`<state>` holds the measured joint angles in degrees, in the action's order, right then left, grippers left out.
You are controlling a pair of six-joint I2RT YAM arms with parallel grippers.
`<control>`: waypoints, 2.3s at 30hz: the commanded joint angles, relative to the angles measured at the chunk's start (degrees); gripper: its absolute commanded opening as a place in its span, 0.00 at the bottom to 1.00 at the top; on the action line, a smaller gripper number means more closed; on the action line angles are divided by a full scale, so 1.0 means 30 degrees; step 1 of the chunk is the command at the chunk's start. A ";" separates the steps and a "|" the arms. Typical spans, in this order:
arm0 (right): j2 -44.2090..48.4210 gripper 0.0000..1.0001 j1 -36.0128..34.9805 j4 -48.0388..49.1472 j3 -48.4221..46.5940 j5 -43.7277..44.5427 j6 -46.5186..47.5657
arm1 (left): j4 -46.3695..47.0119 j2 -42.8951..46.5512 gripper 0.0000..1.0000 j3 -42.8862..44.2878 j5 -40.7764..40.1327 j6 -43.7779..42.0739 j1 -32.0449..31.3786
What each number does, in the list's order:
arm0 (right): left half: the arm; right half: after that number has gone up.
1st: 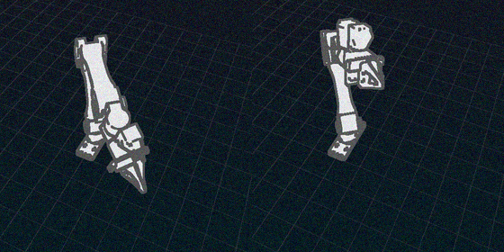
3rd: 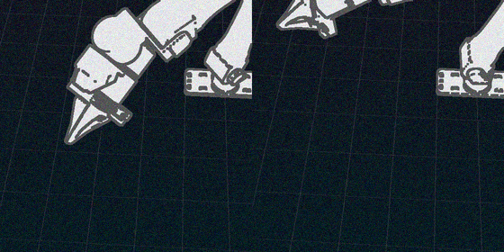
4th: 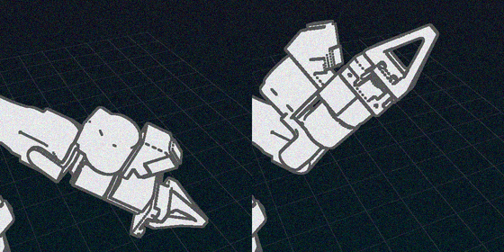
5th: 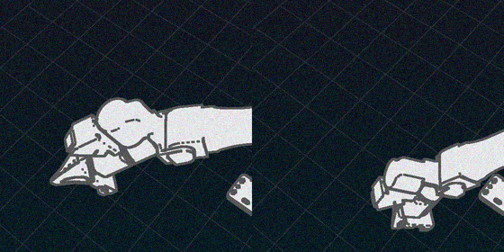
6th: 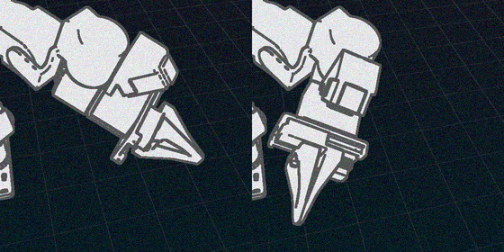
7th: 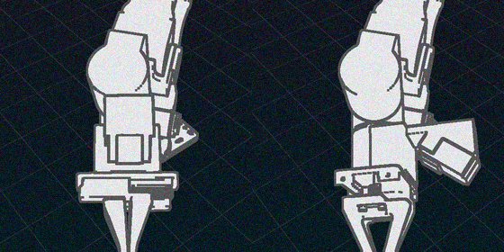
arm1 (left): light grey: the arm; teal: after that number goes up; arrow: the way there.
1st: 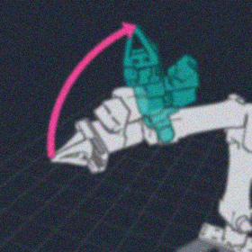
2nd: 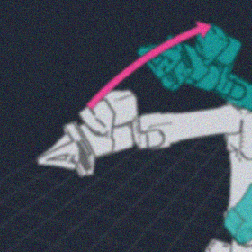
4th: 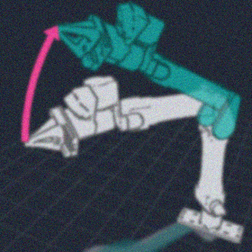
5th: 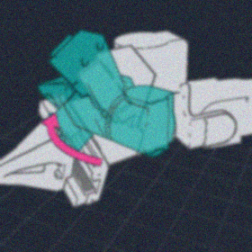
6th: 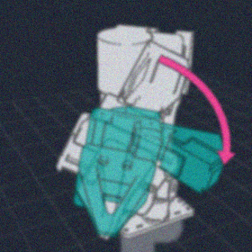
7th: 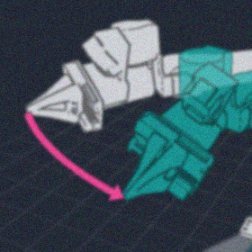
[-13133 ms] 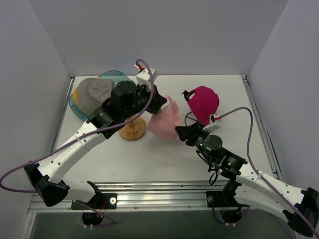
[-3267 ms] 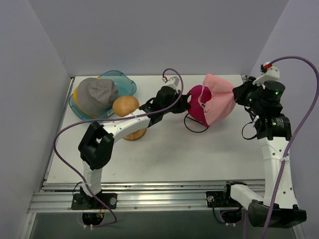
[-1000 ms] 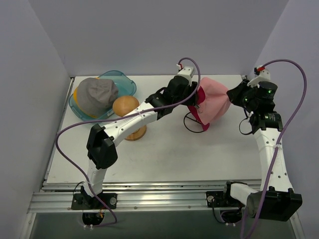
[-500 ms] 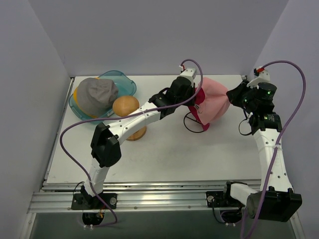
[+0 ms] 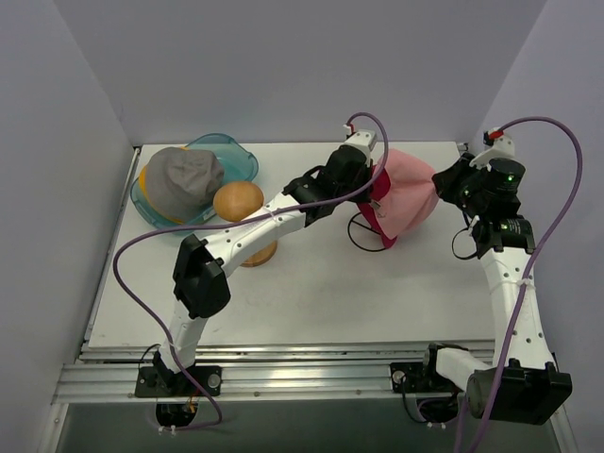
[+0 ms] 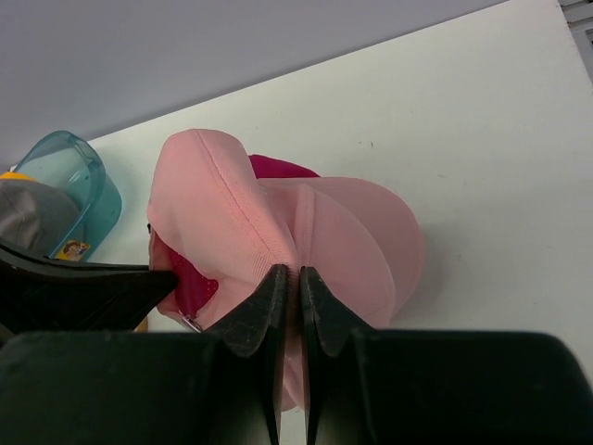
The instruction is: Stack the hats
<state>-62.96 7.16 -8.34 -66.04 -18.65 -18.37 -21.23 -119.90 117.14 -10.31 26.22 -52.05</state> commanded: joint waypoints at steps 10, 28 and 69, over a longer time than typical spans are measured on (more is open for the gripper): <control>0.0420 0.00 0.0104 -0.0971 -0.0897 0.1032 0.0206 | -0.1794 0.1060 0.02 0.3925 -0.0197 -0.0155 -0.0345; -0.3210 0.02 0.0104 -0.0591 -0.2624 0.1153 0.0527 | -0.4848 -0.2808 0.02 0.9470 -0.0052 0.0283 0.0651; -0.1953 0.31 0.0339 0.1842 0.1211 0.1091 -0.2284 | -0.3645 -0.2252 0.02 0.6861 0.0535 0.1339 0.1530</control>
<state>-69.67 7.64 -2.81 -64.16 -16.53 -23.97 -35.27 -130.08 138.21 -8.78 29.67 -47.83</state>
